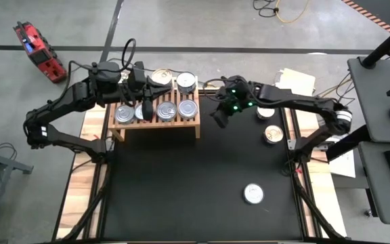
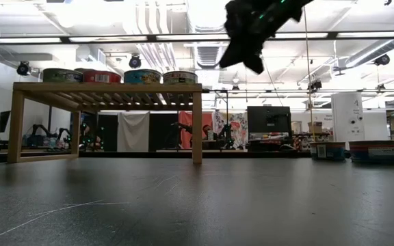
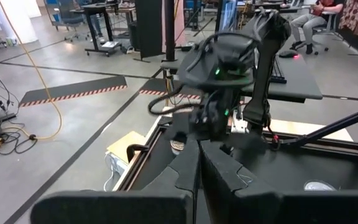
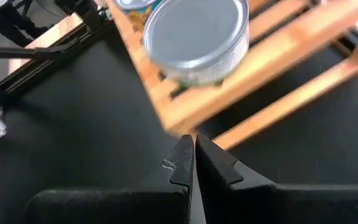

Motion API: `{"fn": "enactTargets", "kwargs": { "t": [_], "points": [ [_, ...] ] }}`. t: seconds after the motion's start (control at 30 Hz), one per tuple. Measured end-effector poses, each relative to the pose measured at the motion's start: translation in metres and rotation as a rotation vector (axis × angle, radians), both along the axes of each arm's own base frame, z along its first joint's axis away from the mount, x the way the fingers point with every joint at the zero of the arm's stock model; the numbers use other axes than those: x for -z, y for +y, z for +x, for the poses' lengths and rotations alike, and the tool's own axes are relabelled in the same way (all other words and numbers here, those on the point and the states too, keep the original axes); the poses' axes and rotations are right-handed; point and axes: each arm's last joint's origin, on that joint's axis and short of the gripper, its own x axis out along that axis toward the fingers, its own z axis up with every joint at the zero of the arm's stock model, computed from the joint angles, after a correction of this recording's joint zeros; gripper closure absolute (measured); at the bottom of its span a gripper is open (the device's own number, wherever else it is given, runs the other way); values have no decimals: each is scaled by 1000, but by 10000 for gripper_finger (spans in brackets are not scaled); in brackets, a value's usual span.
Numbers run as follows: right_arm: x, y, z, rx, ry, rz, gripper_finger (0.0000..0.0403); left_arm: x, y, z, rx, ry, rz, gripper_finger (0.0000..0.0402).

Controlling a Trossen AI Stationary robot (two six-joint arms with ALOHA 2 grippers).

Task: Stack canned seafood by type on shelf
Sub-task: Stack the blue tuna can on top of the other blue tuna cans on the shelf

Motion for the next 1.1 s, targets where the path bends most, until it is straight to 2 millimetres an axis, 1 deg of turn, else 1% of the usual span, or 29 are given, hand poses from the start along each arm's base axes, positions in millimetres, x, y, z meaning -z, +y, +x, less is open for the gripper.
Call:
{"fn": "enactTargets", "kwargs": {
  "t": [0.07, 0.2, 0.3, 0.43, 0.53, 0.63, 0.8, 0.97, 1.1],
  "points": [
    [-7, 7, -11, 5, 27, 38, 393, 1, 0, 1, -1, 1, -10, 401],
    [-17, 25, -31, -7, 91, 117, 392, 5, 3, 10, -7, 8, -39, 401],
    [-25, 43, -44, -19, 123, 159, 390, 8, 5, 20, -10, -6, -72, 401],
    [-36, 71, -55, -61, 116, 191, 390, 14, 2, 36, 2, -9, -133, 401],
    [-46, 94, -63, -106, 92, 220, 390, 17, -7, 46, 33, -21, -185, 401],
    [-52, 114, -74, -114, 96, 222, 390, 19, -24, 54, 33, -25, -207, 401],
    [-58, 138, -94, -91, 122, 206, 390, 31, -52, 67, 48, 30, -240, 401],
    [-52, 155, -100, -73, 152, 247, 390, 45, -69, 78, 82, 118, -268, 401],
    [-37, 169, -102, -46, 221, 313, 390, 62, -77, 84, 93, 238, -264, 401]
  ]
}}
